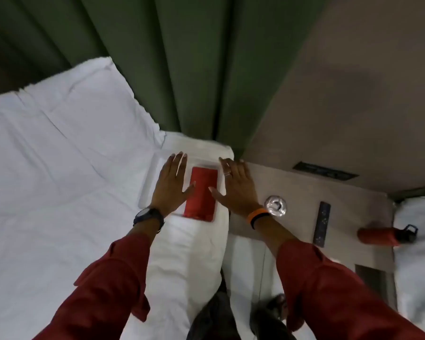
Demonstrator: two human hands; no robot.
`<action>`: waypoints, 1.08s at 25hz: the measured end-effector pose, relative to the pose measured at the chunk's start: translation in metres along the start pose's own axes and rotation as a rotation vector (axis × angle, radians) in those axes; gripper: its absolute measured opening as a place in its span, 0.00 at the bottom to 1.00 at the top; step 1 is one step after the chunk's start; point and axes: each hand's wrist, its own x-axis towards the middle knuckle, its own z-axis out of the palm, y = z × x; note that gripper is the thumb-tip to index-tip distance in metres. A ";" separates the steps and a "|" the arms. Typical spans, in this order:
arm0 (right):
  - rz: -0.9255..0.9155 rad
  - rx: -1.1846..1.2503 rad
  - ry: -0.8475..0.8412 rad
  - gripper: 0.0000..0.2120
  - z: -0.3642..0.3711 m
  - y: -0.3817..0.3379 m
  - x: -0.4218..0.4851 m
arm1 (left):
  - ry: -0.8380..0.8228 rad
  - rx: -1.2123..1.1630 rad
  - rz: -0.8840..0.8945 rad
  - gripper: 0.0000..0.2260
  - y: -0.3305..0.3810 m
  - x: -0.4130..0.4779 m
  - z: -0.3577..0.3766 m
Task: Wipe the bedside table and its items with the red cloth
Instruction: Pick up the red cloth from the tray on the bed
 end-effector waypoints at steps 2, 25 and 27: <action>-0.027 -0.001 -0.106 0.40 0.047 -0.008 0.003 | -0.069 -0.051 -0.108 0.36 -0.024 -0.003 0.032; 0.087 0.387 0.383 0.21 0.104 0.024 0.011 | -0.036 -0.646 -0.097 0.26 0.030 0.051 0.090; 0.130 0.474 0.466 0.20 0.078 0.052 -0.006 | 0.019 -0.714 -0.007 0.26 0.069 0.059 0.085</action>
